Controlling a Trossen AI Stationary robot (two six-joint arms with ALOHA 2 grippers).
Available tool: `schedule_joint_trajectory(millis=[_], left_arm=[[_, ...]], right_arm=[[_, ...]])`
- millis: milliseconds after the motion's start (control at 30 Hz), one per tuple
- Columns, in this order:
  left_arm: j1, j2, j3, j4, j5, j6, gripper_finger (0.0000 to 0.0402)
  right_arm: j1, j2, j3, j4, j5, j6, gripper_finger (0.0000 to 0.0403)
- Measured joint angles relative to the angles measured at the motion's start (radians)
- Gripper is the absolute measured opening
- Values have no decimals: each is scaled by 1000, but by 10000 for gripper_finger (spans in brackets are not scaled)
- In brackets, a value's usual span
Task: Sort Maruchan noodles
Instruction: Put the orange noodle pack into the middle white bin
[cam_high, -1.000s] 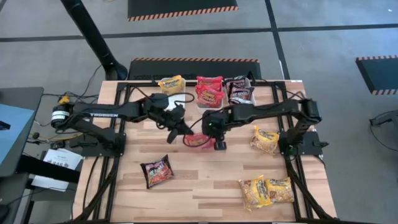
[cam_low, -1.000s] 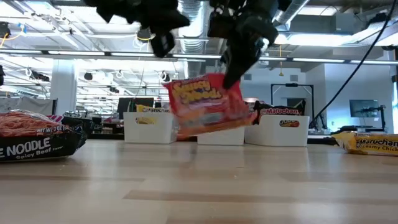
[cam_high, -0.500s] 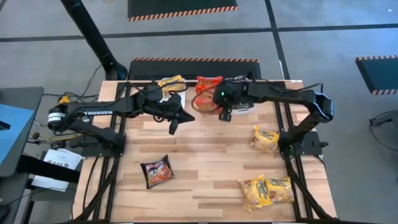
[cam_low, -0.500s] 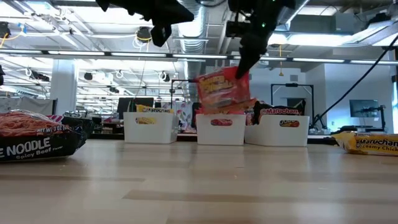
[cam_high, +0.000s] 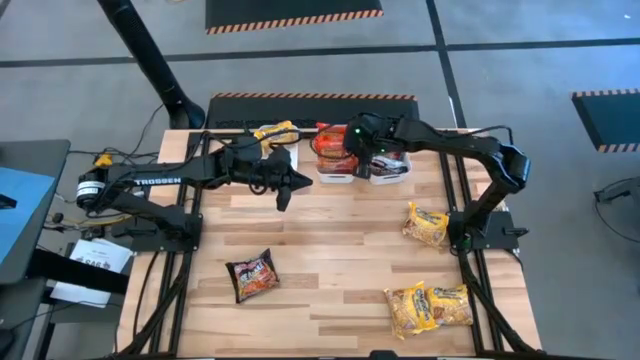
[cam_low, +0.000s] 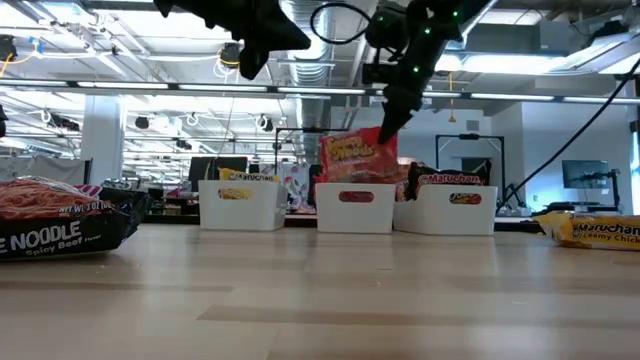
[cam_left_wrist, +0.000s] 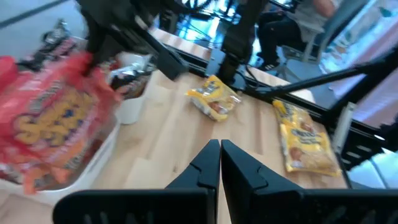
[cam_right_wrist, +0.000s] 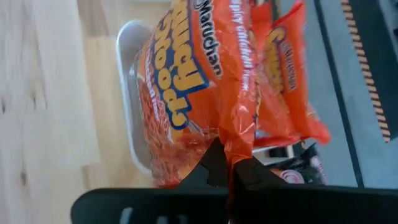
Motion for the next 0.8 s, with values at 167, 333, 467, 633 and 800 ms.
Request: schedule_joint_trajectory(millis=[167, 333, 467, 633, 800], left_arm=[[0, 0, 0, -11, -43, -4, 0], [0, 0, 0, -18, -43, -4, 0], [0, 0, 0, -18, -43, 25, 0], [0, 0, 0, -19, -43, 45, 0], [0, 0, 0, -32, -43, 45, 0]], right_arm=[[19, 46, 0, 40, 5, 0, 4], [36, 71, 1, 93, 11, 54, 5], [41, 79, 0, 71, 31, 61, 5], [39, 78, 0, 28, 29, 91, 5], [41, 78, 0, 19, 28, 90, 13]])
